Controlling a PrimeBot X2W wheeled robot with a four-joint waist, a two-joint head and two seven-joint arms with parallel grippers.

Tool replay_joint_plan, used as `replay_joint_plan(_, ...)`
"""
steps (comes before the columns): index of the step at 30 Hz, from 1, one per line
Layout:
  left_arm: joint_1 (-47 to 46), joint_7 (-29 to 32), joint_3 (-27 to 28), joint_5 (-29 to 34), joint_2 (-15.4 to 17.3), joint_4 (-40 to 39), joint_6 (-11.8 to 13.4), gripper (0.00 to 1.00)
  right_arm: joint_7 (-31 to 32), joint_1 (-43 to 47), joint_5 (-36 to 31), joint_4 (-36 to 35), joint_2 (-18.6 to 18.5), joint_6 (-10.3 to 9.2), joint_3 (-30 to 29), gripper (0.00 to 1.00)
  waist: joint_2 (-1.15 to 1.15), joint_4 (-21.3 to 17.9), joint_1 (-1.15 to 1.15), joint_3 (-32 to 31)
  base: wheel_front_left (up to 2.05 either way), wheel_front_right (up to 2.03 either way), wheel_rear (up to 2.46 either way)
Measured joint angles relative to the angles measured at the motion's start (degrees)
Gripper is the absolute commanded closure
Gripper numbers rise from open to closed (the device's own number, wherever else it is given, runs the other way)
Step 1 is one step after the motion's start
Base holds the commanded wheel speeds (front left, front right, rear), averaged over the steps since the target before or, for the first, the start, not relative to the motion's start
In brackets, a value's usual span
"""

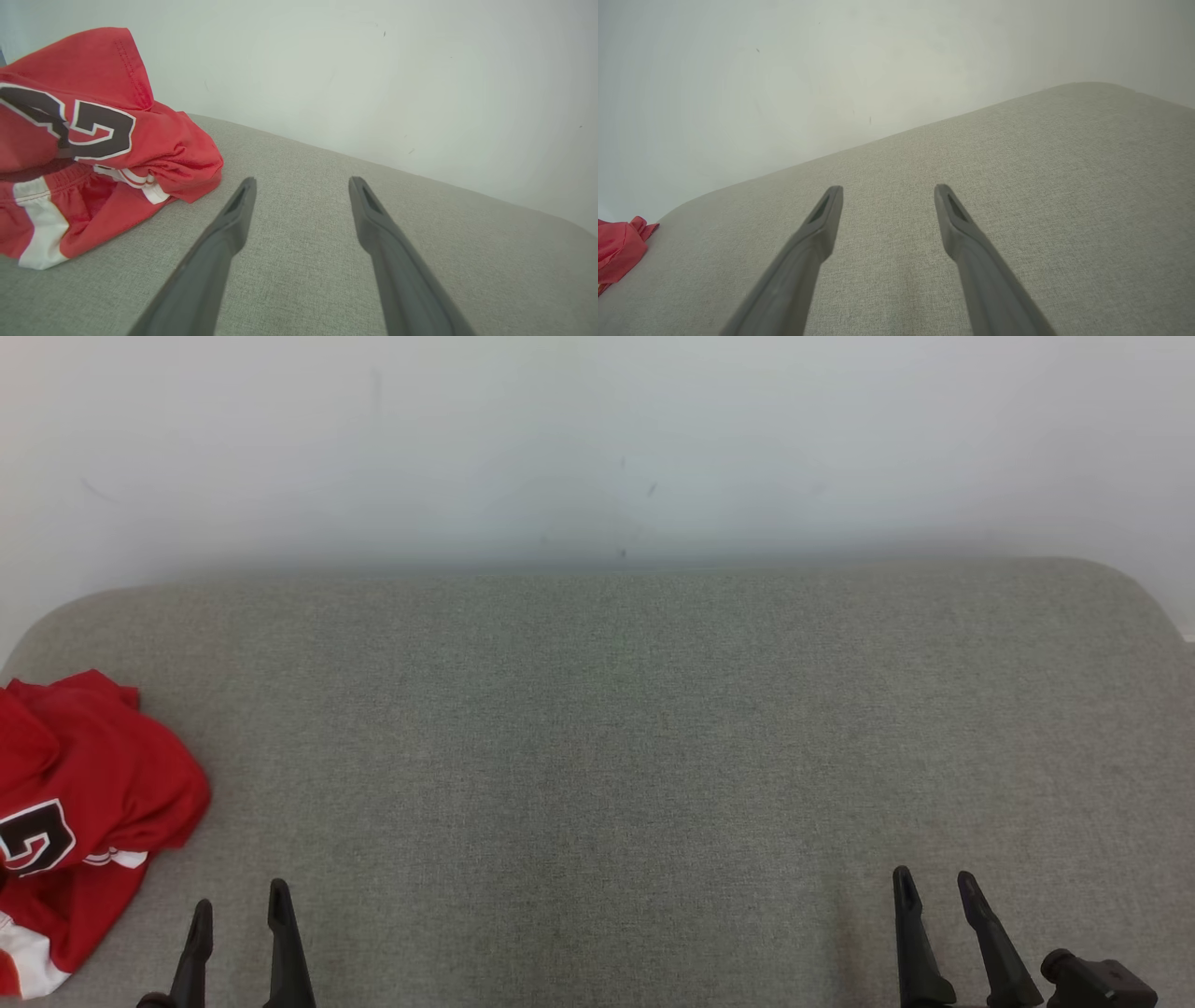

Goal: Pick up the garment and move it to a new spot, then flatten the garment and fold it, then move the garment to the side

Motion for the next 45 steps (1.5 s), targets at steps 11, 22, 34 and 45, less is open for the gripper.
replay_joint_plan(11, 0.0, -1.8, 0.2, 6.2, 0.0, -0.3, 0.5, 0.0, -1.4, -1.2, -6.9, 0.9, 0.0, 0.09, 0.1, 0.0, 0.0, -0.1, 0.0, -0.1, 0.0, 0.0, 0.0)
replay_joint_plan(22, 0.1, -3.2, 0.4, 11.8, -0.1, -0.6, 0.7, 0.0, -2.4, -1.6, -12.0, 1.9, 0.0, 0.15, -0.5, 0.0, 0.0, 0.0, 0.0, -0.1, 0.0, 0.0, 0.0)
replay_joint_plan(34, 0.1, -4.5, 0.8, 17.2, -0.1, -0.7, 1.1, 0.0, -3.4, -2.2, -17.1, 2.3, -0.1, 0.15, -2.2, 0.0, 0.0, -0.2, 0.0, 0.0, 0.0, 0.0, 0.0)
replay_joint_plan(45, 0.6, -5.4, 0.9, 20.9, 0.4, 2.6, 1.6, 0.0, -4.2, -2.2, -20.4, 3.5, -0.1, 0.16, -3.2, 0.0, 0.0, -0.3, 0.0, -0.9, 0.0, 0.0, 0.0)
